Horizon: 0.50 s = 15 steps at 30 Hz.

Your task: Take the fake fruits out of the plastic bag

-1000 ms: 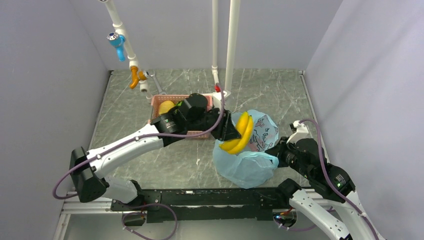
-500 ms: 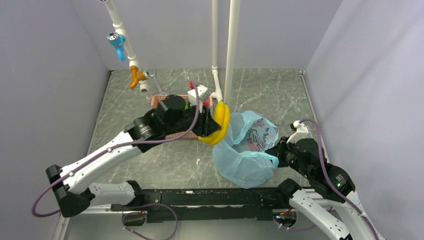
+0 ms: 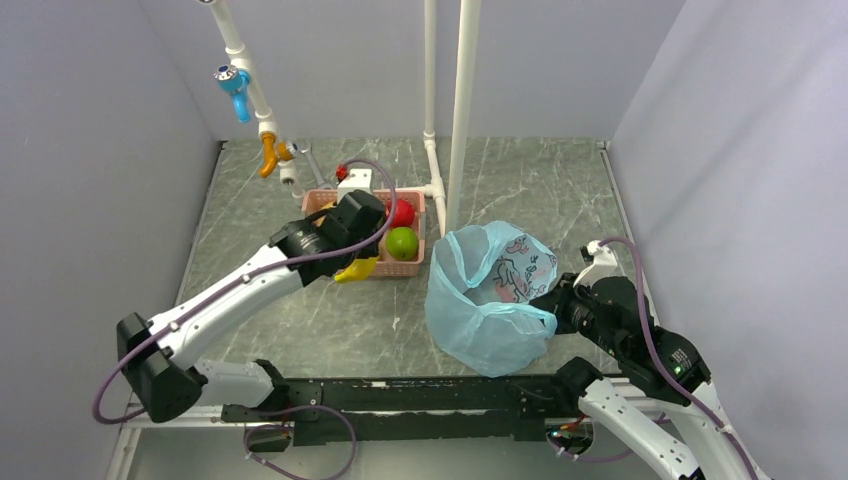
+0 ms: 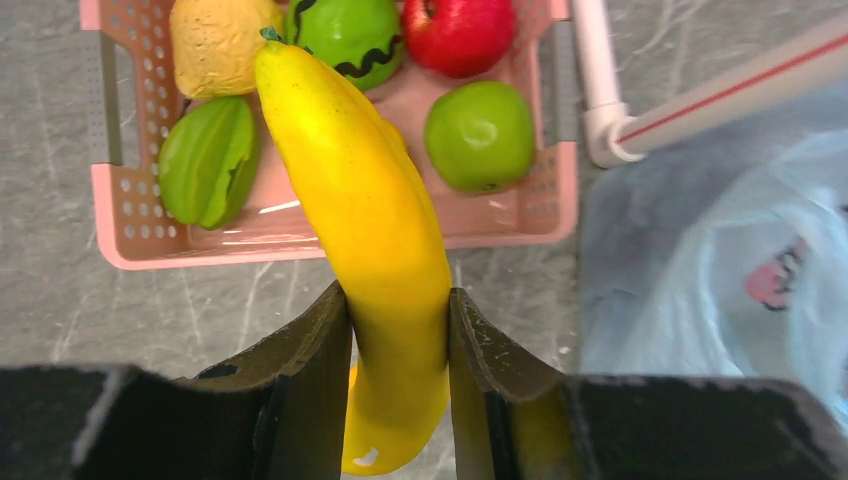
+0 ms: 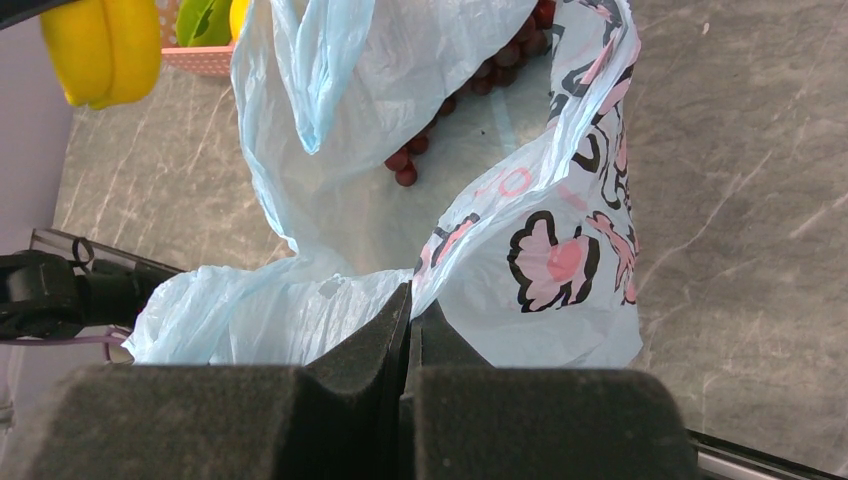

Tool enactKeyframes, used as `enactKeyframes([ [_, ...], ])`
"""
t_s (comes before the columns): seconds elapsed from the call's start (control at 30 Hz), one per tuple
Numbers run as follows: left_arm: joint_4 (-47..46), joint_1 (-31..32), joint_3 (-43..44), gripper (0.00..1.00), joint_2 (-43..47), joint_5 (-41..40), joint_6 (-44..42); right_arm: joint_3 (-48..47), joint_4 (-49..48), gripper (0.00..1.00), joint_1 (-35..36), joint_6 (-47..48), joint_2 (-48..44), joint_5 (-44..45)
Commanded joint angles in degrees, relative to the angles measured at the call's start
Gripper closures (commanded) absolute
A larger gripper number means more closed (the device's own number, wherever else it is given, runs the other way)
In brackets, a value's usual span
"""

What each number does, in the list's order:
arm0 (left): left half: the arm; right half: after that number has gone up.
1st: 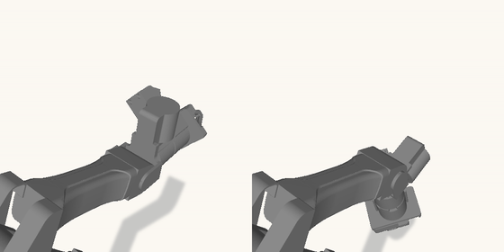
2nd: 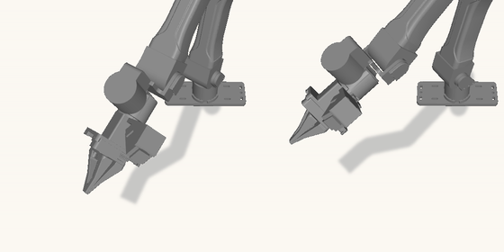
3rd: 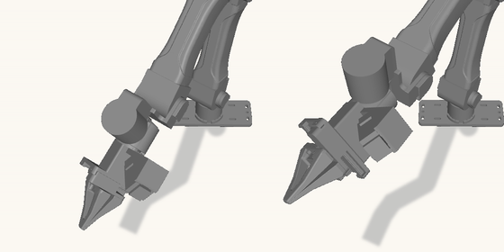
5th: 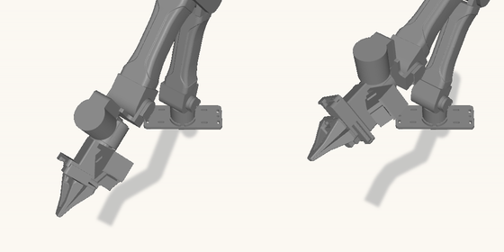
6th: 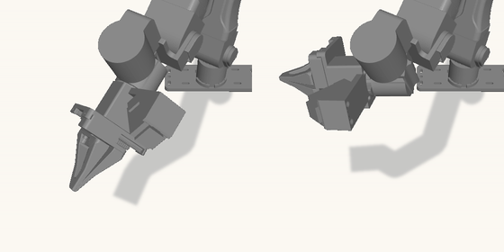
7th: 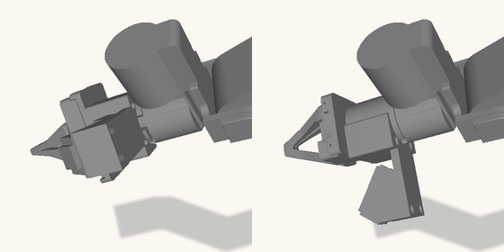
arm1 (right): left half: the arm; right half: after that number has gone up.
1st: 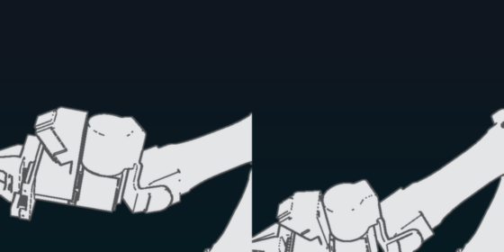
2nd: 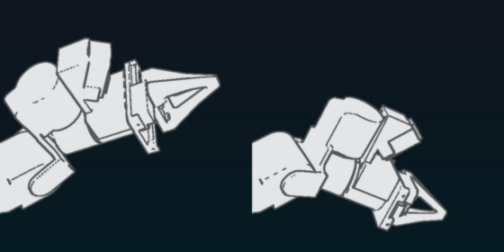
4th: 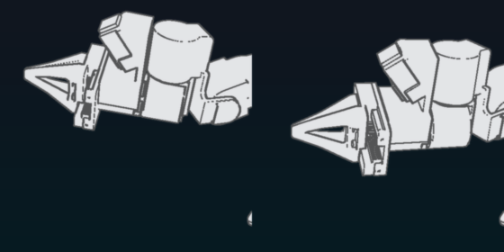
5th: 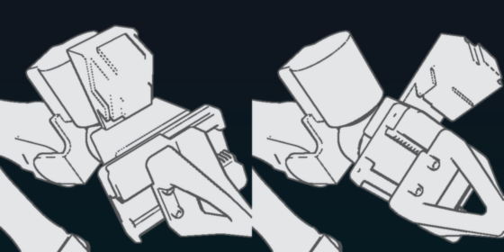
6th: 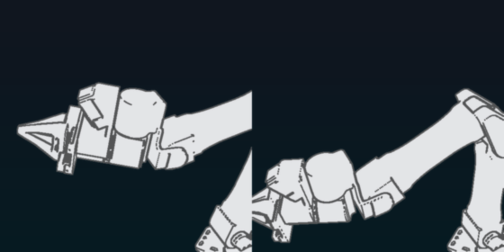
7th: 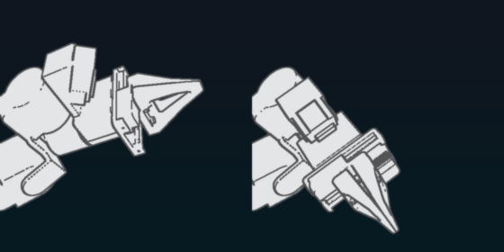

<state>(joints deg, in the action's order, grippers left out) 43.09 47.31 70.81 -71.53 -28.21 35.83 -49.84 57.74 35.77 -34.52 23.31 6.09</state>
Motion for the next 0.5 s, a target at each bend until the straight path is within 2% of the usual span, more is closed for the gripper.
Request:
enactKeyframes([
  [0.0, -1.6, -3.98, 2.14, 1.0, -3.67, -1.82, -3.59, -1.05, -2.75, 1.0, 0.3, -0.13, 0.08, 0.42],
  [0.23, -4.45, -14.21, 7.05, 1.0, -14.45, 6.91, -8.04, -1.63, -2.22, 1.0, 0.15, -0.37, -1.1, 1.25],
  [0.33, -4.64, -16.55, 10.2, 1.0, -19.33, 7.61, -10.71, -1.47, -2.36, 1.0, 0.28, -0.46, -1.08, 1.34],
  [0.47, -5.26, -17.9, 12.77, 0.94, -23.34, 6.2, -15.67, -1.18, -2.36, 1.0, 0.26, -0.5, -1.16, 1.47],
])
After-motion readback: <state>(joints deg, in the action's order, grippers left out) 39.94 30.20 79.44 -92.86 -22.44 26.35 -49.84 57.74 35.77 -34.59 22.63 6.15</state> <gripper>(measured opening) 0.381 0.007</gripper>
